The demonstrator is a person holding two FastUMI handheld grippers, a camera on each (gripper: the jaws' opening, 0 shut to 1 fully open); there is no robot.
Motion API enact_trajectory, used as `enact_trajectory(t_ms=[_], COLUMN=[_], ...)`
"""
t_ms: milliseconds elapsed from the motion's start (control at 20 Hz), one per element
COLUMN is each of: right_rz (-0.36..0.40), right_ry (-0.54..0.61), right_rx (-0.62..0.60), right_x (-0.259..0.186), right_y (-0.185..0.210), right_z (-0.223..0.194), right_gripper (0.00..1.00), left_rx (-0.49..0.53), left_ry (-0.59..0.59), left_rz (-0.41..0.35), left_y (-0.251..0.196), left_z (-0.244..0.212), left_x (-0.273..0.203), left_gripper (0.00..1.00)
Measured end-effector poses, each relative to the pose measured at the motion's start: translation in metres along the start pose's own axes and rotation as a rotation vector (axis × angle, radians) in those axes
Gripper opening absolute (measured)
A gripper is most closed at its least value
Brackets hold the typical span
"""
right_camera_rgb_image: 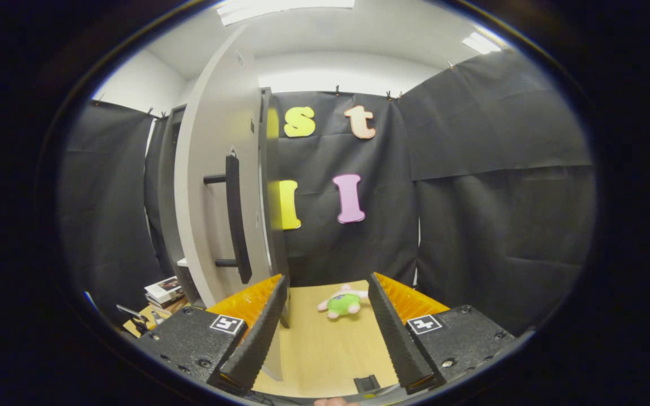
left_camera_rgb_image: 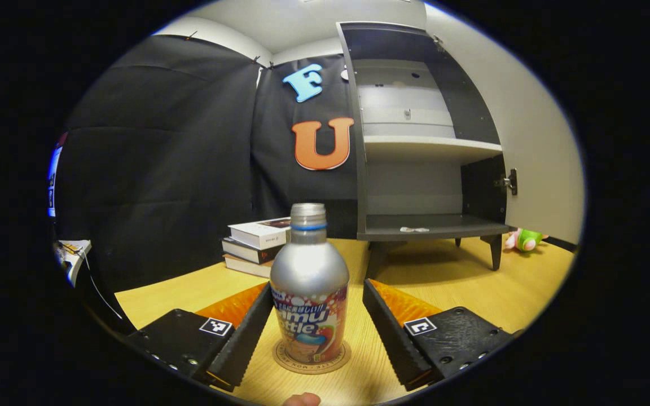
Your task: Open the cabinet door with the right hand, grasp the bottle in the cabinet with the left hand and place it on the coaster, then close the cabinet door with the right hand.
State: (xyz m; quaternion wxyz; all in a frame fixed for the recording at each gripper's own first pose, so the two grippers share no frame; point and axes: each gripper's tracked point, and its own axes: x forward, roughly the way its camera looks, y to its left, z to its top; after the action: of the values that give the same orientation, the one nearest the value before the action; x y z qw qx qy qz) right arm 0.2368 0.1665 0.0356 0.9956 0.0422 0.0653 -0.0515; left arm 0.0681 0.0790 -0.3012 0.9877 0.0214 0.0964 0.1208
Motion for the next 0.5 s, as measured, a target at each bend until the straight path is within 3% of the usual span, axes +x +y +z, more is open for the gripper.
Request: enact_trajectory(t_ms=[200,350,500], right_rz=[-0.004,-0.011,0.007], right_ry=[-0.005,-0.02,-0.019], right_rx=[0.0,-0.004,0.004], right_x=[0.002,0.0,0.002], right_y=[-0.001,-0.002,0.0], right_z=[-0.001,0.0,-0.003], right_gripper=[0.9,0.91,0.91], left_rx=[-0.022,-0.056,-0.035], left_ry=[-0.071,-0.089,-0.089], left_rz=[0.009,-0.108,-0.159], left_y=[0.007,-0.013,-0.014], left_z=[0.047,0.09,0.136], left_x=[-0.013,-0.024,-0.039], left_gripper=[0.98,0.95,0.95])
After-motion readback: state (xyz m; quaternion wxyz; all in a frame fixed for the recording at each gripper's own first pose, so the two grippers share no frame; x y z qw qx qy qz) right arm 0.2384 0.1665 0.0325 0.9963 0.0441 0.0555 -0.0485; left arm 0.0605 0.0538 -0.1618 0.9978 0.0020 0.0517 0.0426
